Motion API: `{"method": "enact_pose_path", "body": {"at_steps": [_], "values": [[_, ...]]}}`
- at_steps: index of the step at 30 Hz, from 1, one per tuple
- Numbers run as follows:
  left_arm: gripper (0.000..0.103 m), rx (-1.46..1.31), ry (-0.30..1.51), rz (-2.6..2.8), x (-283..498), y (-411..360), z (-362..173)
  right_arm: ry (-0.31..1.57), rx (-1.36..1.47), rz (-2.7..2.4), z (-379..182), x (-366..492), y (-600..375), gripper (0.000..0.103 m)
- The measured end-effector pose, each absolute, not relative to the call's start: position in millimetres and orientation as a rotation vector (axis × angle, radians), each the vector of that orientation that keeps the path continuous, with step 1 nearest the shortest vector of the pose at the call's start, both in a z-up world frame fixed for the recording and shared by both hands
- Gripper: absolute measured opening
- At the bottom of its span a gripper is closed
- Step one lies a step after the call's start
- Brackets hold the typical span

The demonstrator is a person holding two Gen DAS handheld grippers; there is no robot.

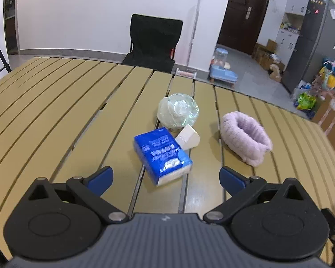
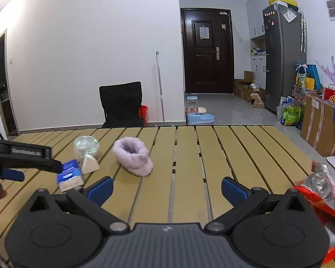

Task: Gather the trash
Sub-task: 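Close the left tool on the blue tissue pack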

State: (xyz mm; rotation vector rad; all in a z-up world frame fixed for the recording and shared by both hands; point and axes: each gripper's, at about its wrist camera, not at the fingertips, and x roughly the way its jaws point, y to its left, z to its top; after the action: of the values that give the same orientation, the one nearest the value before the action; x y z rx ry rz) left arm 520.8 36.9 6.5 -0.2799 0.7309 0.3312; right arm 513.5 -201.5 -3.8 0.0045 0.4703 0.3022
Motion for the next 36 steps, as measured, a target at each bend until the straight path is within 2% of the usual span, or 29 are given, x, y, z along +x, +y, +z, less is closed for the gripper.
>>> {"method": "enact_pose_path", "body": {"at_steps": [7, 8, 9, 11, 14, 21, 36], "values": [[0.103, -0.299, 0.776, 0.373, 556, 44, -20, 0.498, 0.015, 0.308, -20, 552, -195, 0.103], [0.100, -0.302, 0.780, 0.378, 559, 45, -23, 0.500, 0.014, 0.310, -21, 556, -193, 0.103], [0.097, -0.303, 0.783, 0.384, 562, 46, -25, 0.501, 0.014, 0.314, -21, 558, -192, 0.103], [0.068, -0.307, 0.793, 0.387, 565, 48, -28, 0.503, 0.015, 0.324, -21, 562, -189, 0.103], [0.062, -0.319, 0.782, 0.369, 564, 53, -31, 0.501, 0.013, 0.336, -21, 566, -182, 0.103], [0.060, -0.281, 0.743, 0.351, 550, 62, -26, 0.504, 0.009, 0.368, -19, 571, -168, 0.103], [0.060, -0.176, 0.605, 0.323, 513, 90, 21, 0.574, 0.046, 0.390, -8, 619, -121, 0.103]]}}
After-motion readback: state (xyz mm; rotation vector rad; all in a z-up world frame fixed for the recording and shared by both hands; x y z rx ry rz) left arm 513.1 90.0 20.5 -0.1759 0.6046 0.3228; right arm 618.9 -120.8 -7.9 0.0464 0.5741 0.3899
